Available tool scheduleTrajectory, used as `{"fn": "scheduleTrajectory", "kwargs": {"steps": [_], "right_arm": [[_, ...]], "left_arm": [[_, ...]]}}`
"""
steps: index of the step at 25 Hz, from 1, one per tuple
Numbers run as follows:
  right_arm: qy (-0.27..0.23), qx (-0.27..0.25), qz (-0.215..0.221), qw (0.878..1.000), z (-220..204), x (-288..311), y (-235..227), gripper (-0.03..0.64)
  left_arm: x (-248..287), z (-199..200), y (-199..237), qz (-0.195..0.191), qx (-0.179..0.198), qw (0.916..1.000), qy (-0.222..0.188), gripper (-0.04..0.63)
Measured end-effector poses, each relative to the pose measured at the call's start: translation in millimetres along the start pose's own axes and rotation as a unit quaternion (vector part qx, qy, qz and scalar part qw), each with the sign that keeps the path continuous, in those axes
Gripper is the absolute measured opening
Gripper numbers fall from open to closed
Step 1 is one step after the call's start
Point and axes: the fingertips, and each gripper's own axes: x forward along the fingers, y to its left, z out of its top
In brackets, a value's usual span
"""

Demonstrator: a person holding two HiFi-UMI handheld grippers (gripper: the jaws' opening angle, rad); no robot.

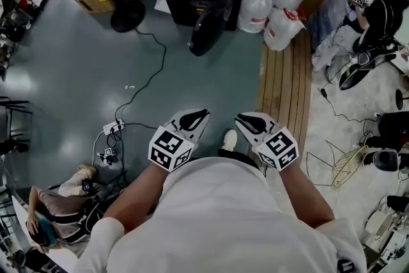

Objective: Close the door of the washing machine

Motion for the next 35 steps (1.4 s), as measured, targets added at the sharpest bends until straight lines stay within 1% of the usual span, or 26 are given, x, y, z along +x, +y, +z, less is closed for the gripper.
{"fn": "scheduleTrajectory", "kwargs": {"steps": [6, 9, 12, 15, 19, 24, 26, 28, 31, 35], "right_arm": [[-0.009, 0.011, 0.005, 1.000, -2.1, -15.4, -70.9, 0.069], [-0.013, 0.024, 0.005, 1.000, -2.2, -16.1, -95.6, 0.091], [-0.017, 0.025, 0.006, 1.000, 4.3, -8.2, -113.6, 0.100], [-0.021, 0.026, -0.002, 0.999, 18.1, 5.0, -135.4, 0.104], [-0.016, 0.031, -0.026, 0.999, 38.5, 20.0, -179.7, 0.103], [0.007, 0.016, -0.048, 0.999, 75.4, 39.6, -232.7, 0.097], [0.007, 0.018, -0.055, 0.998, 93.0, 50.3, -256.2, 0.094], [0.008, 0.024, -0.061, 0.998, 106.1, 64.0, -276.6, 0.087], [0.009, 0.029, -0.057, 0.998, 121.2, 86.6, -295.3, 0.077], [0.020, 0.009, -0.035, 0.999, 135.6, 101.4, -314.3, 0.078]], "left_arm": [[62.7, 37.5, 7.2, 0.031, -0.005, 0.9995, 0.003, 0.023], [81.2, 46.1, 12.0, 0.039, -0.006, 0.9992, 0.011, 0.024], [93.7, 49.7, 26.4, 0.044, -0.008, 0.9989, 0.015, 0.025], [108.0, 53.6, 51.8, 0.044, -0.014, 0.9988, 0.019, 0.040], [140.6, 73.2, 96.5, 0.036, -0.017, 0.9991, 0.015, 0.068], [179.9, 106.1, 151.1, 0.024, -0.017, 0.9995, 0.013, 0.072], [194.5, 120.7, 171.5, 0.022, -0.015, 0.9996, 0.012, 0.072], [209.2, 127.0, 193.2, 0.021, -0.017, 0.9995, 0.015, 0.072], [229.7, 125.7, 228.6, 0.025, -0.041, 0.9984, 0.029, 0.072], [248.5, 122.4, 261.9, 0.053, -0.063, 0.9958, 0.040, 0.072]]}}
